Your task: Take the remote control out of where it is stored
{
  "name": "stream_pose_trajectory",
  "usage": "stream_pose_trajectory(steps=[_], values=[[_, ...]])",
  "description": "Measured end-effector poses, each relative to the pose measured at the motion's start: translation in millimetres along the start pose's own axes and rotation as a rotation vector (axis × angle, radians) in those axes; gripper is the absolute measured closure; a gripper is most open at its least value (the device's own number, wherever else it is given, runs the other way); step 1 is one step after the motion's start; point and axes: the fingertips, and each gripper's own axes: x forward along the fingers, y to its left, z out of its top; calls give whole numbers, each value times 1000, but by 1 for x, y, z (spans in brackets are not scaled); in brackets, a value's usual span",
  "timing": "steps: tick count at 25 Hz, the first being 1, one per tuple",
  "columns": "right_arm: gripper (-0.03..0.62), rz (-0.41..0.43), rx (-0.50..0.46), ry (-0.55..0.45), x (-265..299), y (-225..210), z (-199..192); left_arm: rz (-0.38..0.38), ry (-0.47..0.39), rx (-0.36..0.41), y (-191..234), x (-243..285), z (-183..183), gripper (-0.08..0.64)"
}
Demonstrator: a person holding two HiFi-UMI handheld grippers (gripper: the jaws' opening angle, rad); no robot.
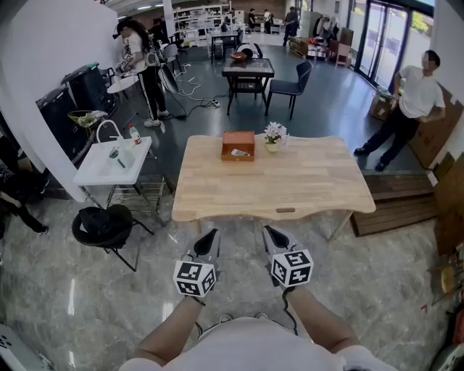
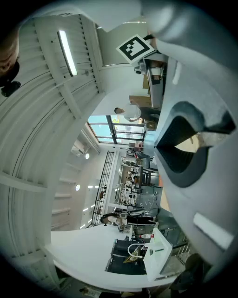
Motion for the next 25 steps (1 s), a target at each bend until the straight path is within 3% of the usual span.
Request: stream_pose_trajectory(steps=[13, 25], values=[[566, 33, -35, -5, 2, 16, -2, 1, 15, -9, 2, -6, -7, 560], [565, 3, -17, -6, 9, 24, -5, -8, 20, -12, 18, -15, -8, 560]])
